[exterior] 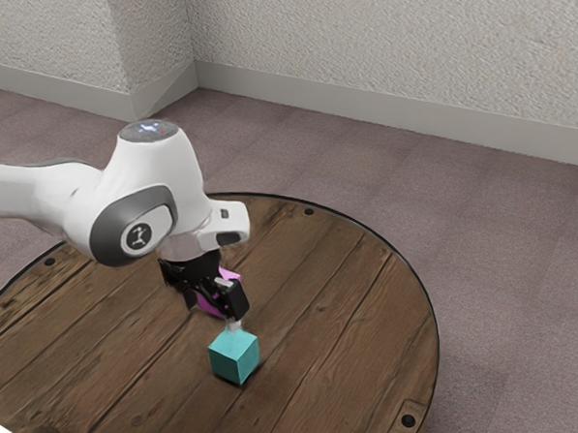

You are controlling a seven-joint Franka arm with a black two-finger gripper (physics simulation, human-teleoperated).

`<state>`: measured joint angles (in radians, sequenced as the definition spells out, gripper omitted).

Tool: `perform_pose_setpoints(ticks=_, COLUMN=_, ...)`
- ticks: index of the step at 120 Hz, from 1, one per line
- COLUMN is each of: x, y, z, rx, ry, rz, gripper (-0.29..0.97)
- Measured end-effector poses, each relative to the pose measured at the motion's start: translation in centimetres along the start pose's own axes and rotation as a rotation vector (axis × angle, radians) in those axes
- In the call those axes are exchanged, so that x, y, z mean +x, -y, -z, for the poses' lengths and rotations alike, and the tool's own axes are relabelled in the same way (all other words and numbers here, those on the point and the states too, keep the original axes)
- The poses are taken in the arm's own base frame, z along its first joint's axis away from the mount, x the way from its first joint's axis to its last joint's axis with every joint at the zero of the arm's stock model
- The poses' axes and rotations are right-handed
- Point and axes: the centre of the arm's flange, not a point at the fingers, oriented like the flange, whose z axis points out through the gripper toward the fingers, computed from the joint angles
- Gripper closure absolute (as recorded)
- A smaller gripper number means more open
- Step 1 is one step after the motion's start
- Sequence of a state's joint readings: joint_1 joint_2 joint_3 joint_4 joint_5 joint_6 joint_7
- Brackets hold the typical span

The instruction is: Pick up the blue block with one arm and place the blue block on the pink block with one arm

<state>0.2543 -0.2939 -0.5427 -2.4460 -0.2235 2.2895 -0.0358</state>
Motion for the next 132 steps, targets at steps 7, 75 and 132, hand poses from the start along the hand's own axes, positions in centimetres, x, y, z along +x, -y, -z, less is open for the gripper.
perform_pose_setpoints(ticks=7, x=0.3, y=0.7, z=-0.4, rx=-0.001, ry=-0.034, rz=0.025, gripper=0.0)
perform_pose_setpoints(ticks=75, x=3.9, y=2.5, z=-10.3, rx=-0.064, ry=0.044, rz=0.053, gripper=0.0)
perform_pose_setpoints(ticks=132, x=5.2, y=4.8, z=-11.0, rx=-0.013, ry=0.051, rz=0.026, gripper=0.0)
